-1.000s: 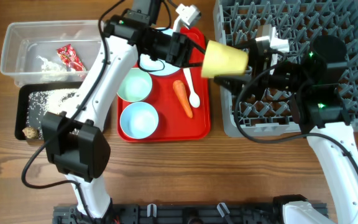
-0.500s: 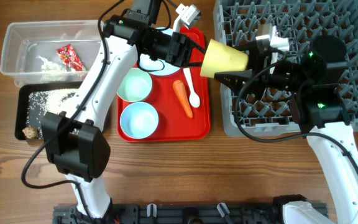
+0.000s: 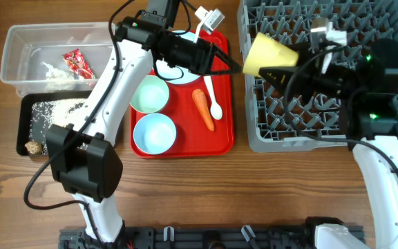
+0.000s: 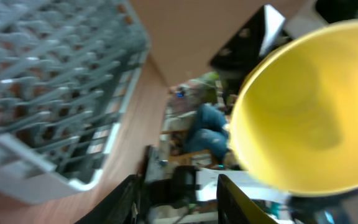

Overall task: Sort waste into correct bins and load items into the dishwasher rack
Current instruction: 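Lower the yellow cup upside down into the rack with the right gripper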

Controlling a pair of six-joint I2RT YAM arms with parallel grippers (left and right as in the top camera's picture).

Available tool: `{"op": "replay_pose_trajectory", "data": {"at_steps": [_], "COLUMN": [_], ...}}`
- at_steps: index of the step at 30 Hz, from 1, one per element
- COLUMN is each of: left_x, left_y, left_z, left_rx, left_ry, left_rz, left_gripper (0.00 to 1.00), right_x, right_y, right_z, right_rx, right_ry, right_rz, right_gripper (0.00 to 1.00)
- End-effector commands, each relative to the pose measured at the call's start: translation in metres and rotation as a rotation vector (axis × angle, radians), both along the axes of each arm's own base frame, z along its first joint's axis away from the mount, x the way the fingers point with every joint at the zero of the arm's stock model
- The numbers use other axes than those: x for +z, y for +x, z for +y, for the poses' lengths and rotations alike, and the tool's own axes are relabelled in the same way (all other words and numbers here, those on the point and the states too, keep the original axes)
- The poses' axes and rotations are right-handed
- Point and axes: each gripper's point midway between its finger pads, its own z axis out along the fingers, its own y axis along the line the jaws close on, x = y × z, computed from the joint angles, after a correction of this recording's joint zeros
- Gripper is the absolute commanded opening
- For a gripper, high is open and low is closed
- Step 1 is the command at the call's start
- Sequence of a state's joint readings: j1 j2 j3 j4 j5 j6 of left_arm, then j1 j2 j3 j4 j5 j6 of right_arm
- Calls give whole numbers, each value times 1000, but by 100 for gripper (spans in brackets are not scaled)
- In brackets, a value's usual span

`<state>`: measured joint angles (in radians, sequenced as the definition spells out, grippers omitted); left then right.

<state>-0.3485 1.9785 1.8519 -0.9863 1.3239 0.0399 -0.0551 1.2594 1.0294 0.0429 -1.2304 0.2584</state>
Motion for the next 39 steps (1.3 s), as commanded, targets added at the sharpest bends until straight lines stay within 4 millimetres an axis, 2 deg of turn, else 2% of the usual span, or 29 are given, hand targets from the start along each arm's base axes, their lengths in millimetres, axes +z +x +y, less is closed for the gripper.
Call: {"op": "replay_pose_trajectory", "data": {"at_steps": [1, 5, 9, 13, 16, 21, 24, 26, 33, 36, 39], "left_x": [-13, -45, -76, -88, -95, -106, -109, -111, -117, -122, -122], "left_y": [15, 38, 67, 78, 85, 98, 99, 96, 91, 89, 89], "left_z": [7, 22, 49, 64, 77, 103, 106, 107, 108, 109, 110], "left_rx": [81, 195, 323, 379, 419, 493, 497, 490, 477, 471, 471], "left_ry": [133, 342, 578, 685, 764, 918, 935, 943, 956, 965, 967], "left_rz": [-86, -163, -248, -281, -306, -349, -349, -338, -318, -309, -309], "left_gripper": [40, 40, 39, 38, 38, 39, 38, 37, 36, 36, 36], "right_x": [-8, -38, -73, -98, -109, -101, -107, -132, -191, -210, -222], "right_y": [12, 28, 35, 29, 19, -1, -10, -15, -19, -23, -22], "right_z": [-16, -33, -53, -73, -83, -95, -98, -105, -103, -98, -98], "right_rx": [-83, -256, -434, -586, -700, -845, -882, -906, -835, -786, -777], "right_ry": [17, -19, -89, -188, -336, -553, -633, -714, -849, -883, -903], "right_rz": [108, 267, 420, 549, 616, 648, 678, 777, 986, 1065, 1098], "right_gripper": [56, 56, 55, 52, 52, 53, 52, 52, 56, 57, 57]}}
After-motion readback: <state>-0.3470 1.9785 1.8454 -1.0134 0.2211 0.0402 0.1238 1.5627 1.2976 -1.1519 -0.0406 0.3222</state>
